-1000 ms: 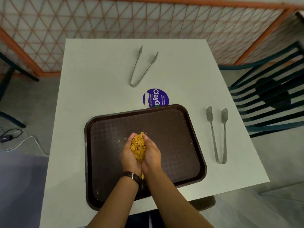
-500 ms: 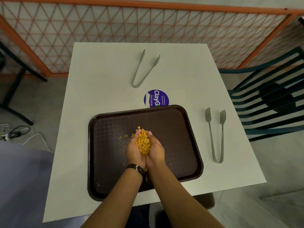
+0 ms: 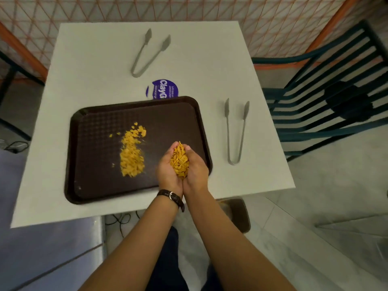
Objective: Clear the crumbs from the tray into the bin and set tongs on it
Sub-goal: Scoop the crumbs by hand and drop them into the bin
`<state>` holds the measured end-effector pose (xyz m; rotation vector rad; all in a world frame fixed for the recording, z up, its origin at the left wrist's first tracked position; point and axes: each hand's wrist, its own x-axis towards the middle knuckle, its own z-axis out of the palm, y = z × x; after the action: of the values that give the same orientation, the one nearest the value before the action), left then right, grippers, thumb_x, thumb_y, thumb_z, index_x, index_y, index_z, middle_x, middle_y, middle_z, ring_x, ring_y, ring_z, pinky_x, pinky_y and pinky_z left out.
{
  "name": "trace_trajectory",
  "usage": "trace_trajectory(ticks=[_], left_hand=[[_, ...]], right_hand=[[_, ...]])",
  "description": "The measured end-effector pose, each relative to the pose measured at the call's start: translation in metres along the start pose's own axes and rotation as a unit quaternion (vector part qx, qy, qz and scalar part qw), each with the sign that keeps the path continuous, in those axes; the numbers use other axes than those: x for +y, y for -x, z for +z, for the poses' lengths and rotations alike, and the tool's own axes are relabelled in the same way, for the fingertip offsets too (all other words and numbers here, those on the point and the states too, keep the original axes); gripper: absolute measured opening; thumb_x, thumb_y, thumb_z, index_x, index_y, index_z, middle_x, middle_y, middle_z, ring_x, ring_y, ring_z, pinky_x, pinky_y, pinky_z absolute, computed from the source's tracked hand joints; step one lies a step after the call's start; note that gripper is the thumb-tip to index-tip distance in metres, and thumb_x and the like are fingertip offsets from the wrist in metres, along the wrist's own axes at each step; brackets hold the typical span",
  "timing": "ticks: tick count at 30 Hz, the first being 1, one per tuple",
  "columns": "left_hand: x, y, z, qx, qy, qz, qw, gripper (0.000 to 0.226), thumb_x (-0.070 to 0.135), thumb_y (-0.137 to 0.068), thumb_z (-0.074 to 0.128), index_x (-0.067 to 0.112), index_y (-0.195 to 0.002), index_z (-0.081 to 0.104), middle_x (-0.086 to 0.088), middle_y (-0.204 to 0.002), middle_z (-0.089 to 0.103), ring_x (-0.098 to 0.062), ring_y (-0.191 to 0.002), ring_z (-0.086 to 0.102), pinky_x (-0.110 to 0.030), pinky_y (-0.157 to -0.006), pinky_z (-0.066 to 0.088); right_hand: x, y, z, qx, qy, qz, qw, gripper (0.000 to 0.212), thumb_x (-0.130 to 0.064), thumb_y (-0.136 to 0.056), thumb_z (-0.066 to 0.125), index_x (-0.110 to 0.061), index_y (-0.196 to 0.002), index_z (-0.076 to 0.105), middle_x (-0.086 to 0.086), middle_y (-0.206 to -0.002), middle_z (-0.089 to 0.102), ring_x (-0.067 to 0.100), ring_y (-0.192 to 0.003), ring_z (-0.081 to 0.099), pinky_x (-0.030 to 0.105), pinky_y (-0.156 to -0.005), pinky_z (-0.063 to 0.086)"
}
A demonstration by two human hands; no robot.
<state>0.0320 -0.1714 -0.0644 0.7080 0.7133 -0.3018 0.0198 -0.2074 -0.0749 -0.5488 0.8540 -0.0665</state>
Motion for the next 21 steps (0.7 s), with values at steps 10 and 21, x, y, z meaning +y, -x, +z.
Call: trace_trajectory(ticks=[10,21], left_hand=[[-0.19,0.11,-0.01,0.017,0.028,-0.087,0.996,0.021,0.015,-0.095,0.044,0.01,-0.092,0.064,-0.002,-0.073,0.072,-0.013,-0.07,0.067,-0.024,-0.072,0.055],[-0.347,0.012,-0.098,0.108,-0.161,-0.184,0.964,0.015,0.017,-0.09,0.054,0.011,-0.081,0.066,-0.006,-0.085,0.067,-0.019,-0.076,0.064,-0.03,-0.071,0.053]], right_hand=[[-0.074,0.074,-0.195,0.09,0.063,-0.035,0.993,0.012,-0.009,-0.089,0.061,-0.002,-0.089,0.07,0.016,-0.089,0.072,0.026,-0.083,0.069,0.036,-0.08,0.056],[-0.023,-0.034,-0.355,0.261,0.049,0.064,0.962,0.024,-0.009,-0.085,0.065,0.006,-0.103,0.067,0.02,-0.101,0.069,0.03,-0.092,0.068,0.038,-0.085,0.056]])
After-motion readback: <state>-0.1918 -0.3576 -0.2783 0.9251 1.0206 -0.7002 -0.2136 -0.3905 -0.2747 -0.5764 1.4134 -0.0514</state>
